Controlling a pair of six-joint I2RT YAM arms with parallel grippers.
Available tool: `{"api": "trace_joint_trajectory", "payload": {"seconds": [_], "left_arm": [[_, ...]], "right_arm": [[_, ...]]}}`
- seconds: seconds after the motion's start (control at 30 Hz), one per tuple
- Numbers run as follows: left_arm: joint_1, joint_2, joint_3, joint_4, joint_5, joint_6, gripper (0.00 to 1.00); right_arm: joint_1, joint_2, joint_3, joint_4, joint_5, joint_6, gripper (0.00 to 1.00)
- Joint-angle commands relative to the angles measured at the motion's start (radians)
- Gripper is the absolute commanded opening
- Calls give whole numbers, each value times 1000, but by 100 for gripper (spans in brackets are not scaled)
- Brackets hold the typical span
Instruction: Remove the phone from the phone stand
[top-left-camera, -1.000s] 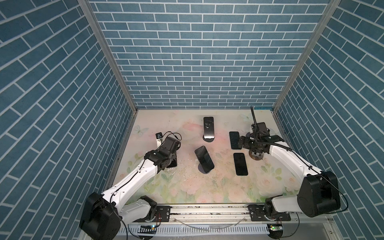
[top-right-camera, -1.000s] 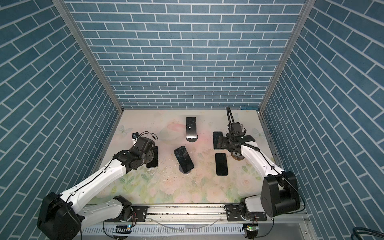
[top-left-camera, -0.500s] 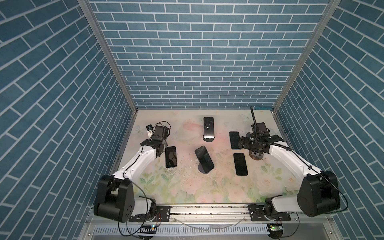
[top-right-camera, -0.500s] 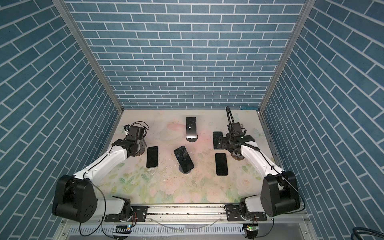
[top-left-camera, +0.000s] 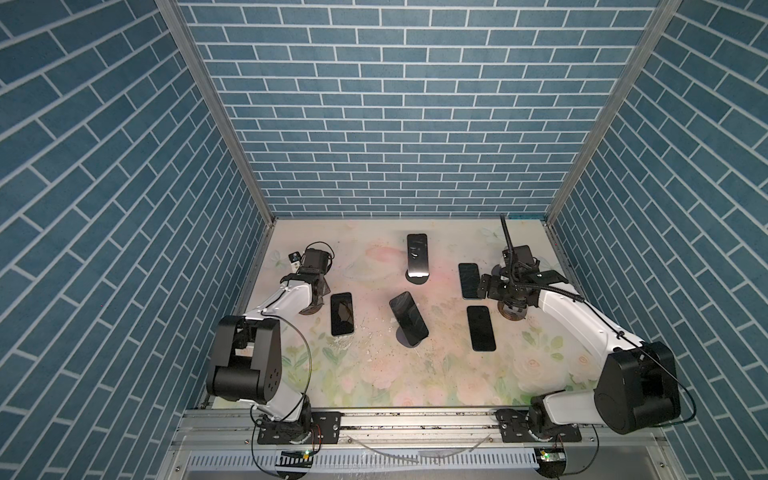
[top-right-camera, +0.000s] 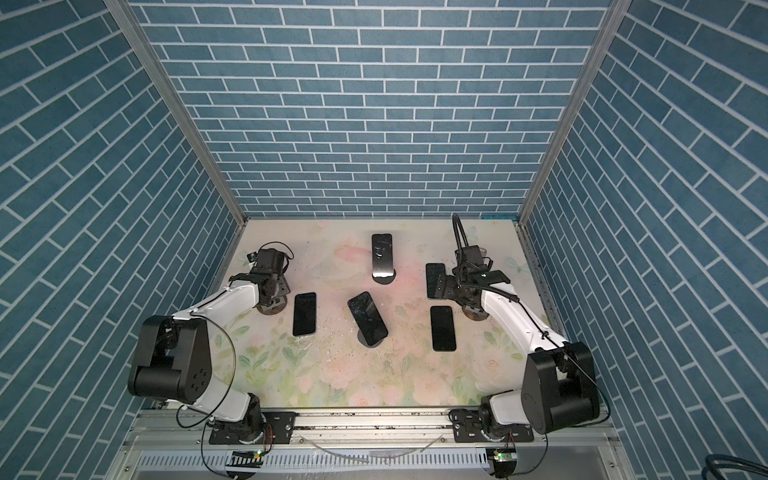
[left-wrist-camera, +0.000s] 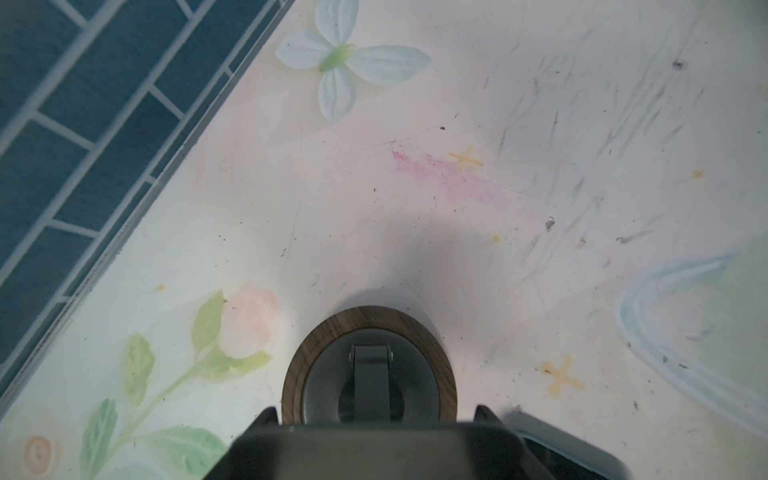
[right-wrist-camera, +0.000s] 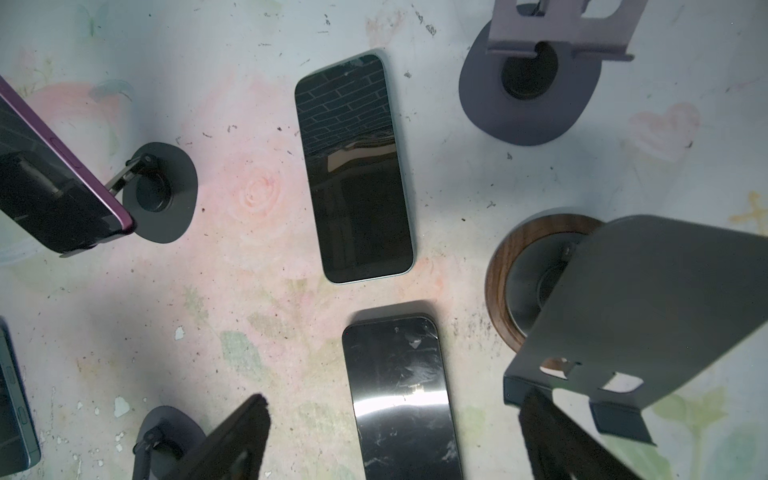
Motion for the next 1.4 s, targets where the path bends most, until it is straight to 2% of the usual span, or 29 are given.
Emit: {"api": "trace_joint_trajectory", "payload": {"seconds": [0.0, 0.33, 0.37, 0.43, 0.53, 0.87, 1.13, 1.37], "left_arm": [[11, 23, -4, 39, 17, -4, 54], [35, 48, -40, 54, 40, -17, 59], [36, 49, -40, 54, 41, -14, 61], [39, 51, -42, 53, 45, -11, 73], [42, 51, -43, 52, 47, -13, 82], [43, 23, -49, 30, 43, -8, 99], [43, -90, -57, -5, 58, 19, 100], [43, -234, -71, -35, 142, 28, 100]], "right_arm": [[4, -3, 31, -29, -1, 4, 95], [5, 26, 60, -35, -10, 21, 95], [5, 28, 60, -32, -11, 22, 95], [6, 32, 62, -29, -11, 24, 95], [6, 37, 65, -26, -16, 27, 95], [7, 36, 63, -34, -15, 21, 95], [13, 37, 64, -25, -22, 28, 95], [29, 51, 71, -3, -52, 28, 95]]}}
